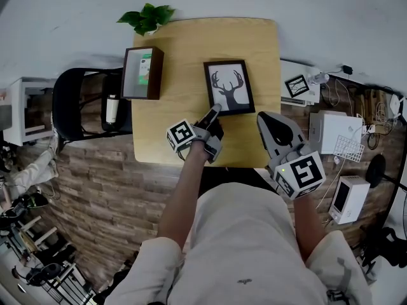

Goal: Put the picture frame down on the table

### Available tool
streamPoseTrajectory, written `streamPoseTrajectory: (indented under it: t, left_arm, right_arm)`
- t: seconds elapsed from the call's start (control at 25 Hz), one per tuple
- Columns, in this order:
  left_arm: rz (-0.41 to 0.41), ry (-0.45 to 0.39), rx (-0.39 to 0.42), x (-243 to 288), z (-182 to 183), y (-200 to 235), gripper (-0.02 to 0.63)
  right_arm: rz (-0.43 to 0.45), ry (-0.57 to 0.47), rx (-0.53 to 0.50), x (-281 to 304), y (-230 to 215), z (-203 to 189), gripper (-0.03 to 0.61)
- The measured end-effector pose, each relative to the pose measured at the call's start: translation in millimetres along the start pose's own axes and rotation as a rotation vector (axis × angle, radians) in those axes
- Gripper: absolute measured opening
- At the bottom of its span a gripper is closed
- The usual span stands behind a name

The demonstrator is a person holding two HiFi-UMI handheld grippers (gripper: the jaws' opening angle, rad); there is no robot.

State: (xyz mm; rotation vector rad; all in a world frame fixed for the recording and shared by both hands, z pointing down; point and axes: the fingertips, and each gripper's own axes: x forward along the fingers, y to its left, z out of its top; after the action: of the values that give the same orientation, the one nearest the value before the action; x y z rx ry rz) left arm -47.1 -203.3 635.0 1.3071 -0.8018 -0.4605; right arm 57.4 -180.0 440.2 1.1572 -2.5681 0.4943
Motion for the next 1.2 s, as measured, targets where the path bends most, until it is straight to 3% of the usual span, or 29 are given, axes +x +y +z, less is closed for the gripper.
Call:
streamPoseTrajectory:
  t: [0.48, 0.68, 1.2]
  left_arm:
    - [0.178, -0.004, 0.155, -1, 6, 26, 0.058]
    - [0.246, 0.012, 0.258, -1, 8, 34, 0.061]
    - [0.369, 0.028, 0.465, 2, 13, 39, 0.103]
  right_arm:
    - [0.004, 0.015, -0.002, 6, 2, -3, -0.002]
    - [0.004, 0.026, -0.004, 7, 0, -6, -0.002]
    - [0.001, 0.028, 0.003, 7, -7, -5, -0.002]
